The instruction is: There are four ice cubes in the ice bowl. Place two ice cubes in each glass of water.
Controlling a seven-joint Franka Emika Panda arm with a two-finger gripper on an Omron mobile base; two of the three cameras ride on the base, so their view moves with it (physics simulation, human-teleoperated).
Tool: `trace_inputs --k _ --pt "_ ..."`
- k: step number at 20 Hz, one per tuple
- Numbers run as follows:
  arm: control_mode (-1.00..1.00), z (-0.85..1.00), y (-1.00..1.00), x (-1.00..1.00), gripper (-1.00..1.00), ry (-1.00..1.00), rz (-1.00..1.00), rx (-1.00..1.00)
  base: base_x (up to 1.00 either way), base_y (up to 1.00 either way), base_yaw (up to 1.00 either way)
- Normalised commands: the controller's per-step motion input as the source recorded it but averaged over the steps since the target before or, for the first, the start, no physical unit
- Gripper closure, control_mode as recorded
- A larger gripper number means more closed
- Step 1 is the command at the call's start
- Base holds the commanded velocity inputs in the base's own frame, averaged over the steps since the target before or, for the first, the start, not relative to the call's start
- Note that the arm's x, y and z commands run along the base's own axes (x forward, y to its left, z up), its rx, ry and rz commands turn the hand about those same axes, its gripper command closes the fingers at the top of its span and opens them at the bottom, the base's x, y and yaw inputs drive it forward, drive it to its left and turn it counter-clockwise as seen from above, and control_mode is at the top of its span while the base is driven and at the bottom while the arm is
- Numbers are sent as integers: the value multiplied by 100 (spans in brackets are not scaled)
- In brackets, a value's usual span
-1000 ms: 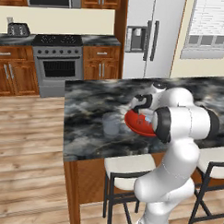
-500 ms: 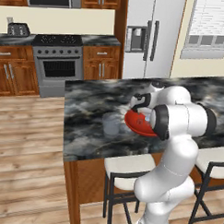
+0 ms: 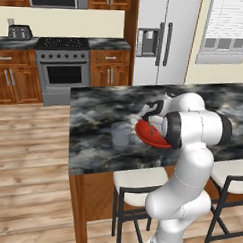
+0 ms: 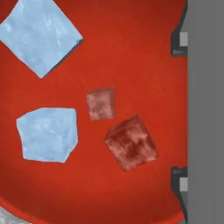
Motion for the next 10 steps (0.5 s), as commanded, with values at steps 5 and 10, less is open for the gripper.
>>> trace_inputs --k 5,10 --pt "-100 -3 0 14 -100 7 -1 6 0 0 0" --pt "-100 -5 -1 21 -100 6 0 1 0 0 0"
